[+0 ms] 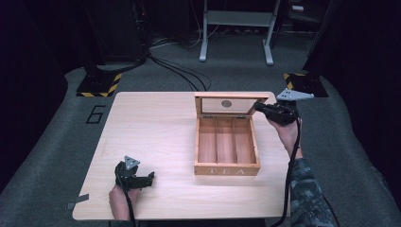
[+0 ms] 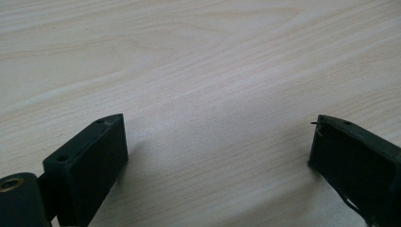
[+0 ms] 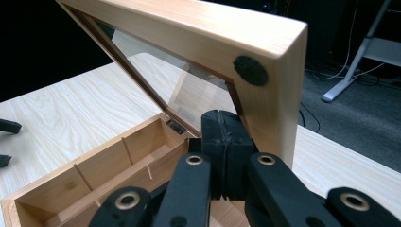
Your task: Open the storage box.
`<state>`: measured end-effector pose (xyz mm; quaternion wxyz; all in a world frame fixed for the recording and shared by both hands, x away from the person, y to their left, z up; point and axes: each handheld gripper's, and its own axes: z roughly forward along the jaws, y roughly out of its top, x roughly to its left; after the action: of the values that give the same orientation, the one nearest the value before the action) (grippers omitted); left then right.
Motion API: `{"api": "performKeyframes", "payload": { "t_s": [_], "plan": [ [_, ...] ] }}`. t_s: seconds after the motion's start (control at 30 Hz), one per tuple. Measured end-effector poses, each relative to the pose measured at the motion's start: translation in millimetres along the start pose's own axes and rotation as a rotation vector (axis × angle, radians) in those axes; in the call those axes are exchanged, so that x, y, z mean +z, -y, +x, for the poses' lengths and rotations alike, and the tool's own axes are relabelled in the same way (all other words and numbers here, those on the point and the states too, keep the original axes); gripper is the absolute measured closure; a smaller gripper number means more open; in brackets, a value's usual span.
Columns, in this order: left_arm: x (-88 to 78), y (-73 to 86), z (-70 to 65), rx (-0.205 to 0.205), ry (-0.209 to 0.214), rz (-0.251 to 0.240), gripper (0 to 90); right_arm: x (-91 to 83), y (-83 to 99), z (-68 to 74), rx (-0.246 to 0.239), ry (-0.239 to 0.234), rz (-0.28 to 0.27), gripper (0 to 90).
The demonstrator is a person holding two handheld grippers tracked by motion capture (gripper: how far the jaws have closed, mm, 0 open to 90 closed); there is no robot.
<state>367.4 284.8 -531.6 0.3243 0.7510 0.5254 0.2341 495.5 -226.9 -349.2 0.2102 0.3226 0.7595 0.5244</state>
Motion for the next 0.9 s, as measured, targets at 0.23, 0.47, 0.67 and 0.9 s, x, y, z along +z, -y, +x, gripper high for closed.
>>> {"api": "performKeyframes", "payload": {
  "t_s": [0.23, 0.47, 0.67, 0.9],
  "plan": [
    [0.1, 0.0, 0.1, 0.000, -0.001, -0.001, 4.8, 1.7, -0.3, 2.6, -0.015, -0.004, 0.004, 89.6],
    [0.0, 0.0, 0.0, 0.000, 0.000, 0.000, 4.8, 2.2, -0.1, 1.8, -0.013, -0.005, 0.001, 89.7],
    [0.0, 0.0, 0.0, -0.001, 0.000, 0.000, 4.8, 3.2, -0.5, 0.5, -0.006, -0.004, -0.004, 89.6],
    [0.0, 0.0, 0.0, 0.000, 0.001, 0.000, 4.8, 3.0, -0.1, -0.1, -0.006, -0.011, -0.007, 89.6]
  ]
}}
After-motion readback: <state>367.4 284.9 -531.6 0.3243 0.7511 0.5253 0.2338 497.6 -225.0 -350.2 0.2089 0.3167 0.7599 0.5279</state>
